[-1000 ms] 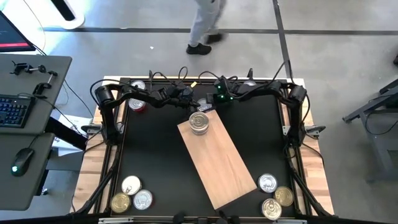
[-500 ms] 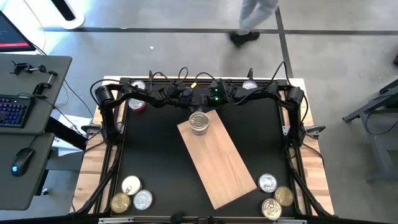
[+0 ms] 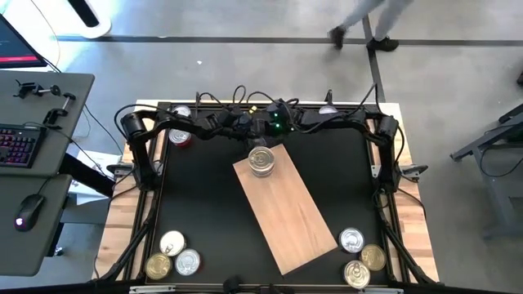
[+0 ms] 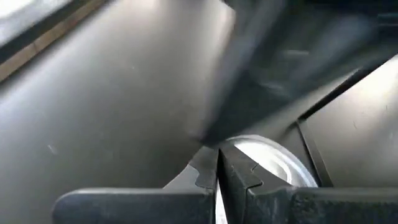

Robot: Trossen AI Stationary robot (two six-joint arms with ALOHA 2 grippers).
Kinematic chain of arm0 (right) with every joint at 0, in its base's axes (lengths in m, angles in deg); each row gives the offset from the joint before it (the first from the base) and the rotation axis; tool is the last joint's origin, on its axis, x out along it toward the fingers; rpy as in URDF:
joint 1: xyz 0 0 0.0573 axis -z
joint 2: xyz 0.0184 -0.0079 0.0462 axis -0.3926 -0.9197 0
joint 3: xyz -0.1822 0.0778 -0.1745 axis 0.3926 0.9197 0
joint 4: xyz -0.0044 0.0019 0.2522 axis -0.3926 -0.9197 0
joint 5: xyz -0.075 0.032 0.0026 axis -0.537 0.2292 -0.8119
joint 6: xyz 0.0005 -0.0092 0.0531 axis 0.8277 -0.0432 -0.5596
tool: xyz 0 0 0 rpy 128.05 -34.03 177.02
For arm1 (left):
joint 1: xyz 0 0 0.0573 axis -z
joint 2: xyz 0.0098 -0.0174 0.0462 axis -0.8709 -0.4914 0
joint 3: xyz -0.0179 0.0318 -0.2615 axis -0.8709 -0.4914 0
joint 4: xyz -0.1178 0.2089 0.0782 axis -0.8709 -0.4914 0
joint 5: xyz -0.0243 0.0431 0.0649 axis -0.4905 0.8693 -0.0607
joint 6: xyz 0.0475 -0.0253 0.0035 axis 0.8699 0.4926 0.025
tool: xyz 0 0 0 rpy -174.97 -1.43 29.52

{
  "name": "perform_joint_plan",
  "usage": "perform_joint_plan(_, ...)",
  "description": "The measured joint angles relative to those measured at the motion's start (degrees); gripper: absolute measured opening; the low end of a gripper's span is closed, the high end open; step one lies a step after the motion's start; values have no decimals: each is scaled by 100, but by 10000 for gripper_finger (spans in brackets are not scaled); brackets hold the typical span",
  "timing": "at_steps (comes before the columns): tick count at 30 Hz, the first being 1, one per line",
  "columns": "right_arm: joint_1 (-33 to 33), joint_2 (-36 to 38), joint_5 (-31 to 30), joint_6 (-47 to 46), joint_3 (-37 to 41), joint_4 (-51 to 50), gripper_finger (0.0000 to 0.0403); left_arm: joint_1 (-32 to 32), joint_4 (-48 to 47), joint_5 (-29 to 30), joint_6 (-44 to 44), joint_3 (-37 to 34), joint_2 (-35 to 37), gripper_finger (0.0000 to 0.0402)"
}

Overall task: Stack canned seafood by type on shelf
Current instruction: Put the red tuna can on the shelf

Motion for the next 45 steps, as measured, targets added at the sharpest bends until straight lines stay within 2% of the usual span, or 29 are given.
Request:
perform_joint_plan(5,38,9,-895,-19,-617,-1066,0,-63,-87,-28,377,-1,210,0)
perform_joint_plan(7,45,4,-1046,-24,-781,-1537,0,-98,-89,-56,384,-61,355,0)
perform_joint_plan(9,42,9,-1040,-62,-859,-1912,0,-142,-109,-217,289,-158,548,0)
perform_joint_plan(12,32,7,-1021,-204,-754,-2341,0,-212,-214,-770,255,-452,946,0)
perform_joint_plan(17,-10,2,-819,-542,-462,-2299,0,-341,56,-999,589,-1303,1504,0)
perform_joint_plan(20,-9,2,-806,-570,-381,-2241,0,-500,606,-1359,635,-1660,1581,0)
perform_joint_plan(26,-27,-271,-354,-666,-322,-1914,0,-493,744,-1408,918,-1831,1318,0)
perform_joint_plan(36,-134,-579,-255,-1062,-326,-1373,0,-374,864,-1068,1182,-1820,804,0)
perform_joint_plan(45,-159,-587,-159,-1255,-325,-1310,0,-363,1246,-1064,880,-1816,368,0)
